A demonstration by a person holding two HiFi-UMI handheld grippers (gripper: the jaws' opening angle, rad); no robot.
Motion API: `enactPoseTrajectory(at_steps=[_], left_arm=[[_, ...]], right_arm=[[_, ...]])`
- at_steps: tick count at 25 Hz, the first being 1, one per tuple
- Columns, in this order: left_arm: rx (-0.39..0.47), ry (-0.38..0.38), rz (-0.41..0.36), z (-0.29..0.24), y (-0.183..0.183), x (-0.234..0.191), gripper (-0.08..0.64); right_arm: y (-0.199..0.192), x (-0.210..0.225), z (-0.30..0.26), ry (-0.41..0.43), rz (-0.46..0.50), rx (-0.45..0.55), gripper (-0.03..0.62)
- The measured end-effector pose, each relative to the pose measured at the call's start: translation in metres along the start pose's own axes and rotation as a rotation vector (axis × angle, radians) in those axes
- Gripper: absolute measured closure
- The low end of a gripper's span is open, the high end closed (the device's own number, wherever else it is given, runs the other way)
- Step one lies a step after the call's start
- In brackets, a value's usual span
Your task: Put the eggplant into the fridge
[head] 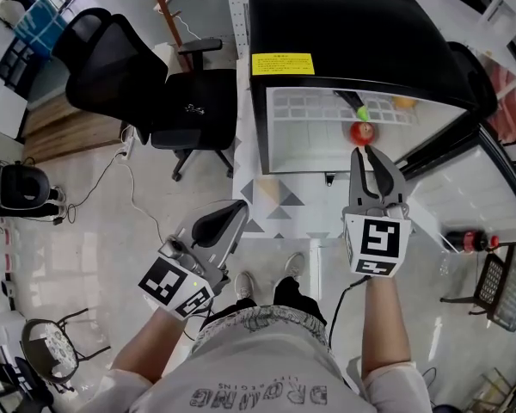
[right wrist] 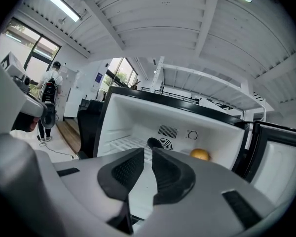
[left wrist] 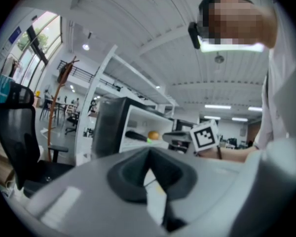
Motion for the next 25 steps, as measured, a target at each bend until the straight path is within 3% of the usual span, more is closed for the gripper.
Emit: enactPoseTrajectory(at_steps=[25], left_arm=[[0.033, -0.079, -0.027, 0.015, 0.013, -0.003, 0.554]], right_arm=[[-0.006, -0.050, 0.058, 0.051, -0.052, -0.027, 0.588]])
Point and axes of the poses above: the fingertips, and each gripper's own axes: z backward along the fingers, x to its right, y out of its top, the point moved 5 cm from there along z, backward along the fingers, and after that the axes turned 1 degree about x, right-handed, at the moved point
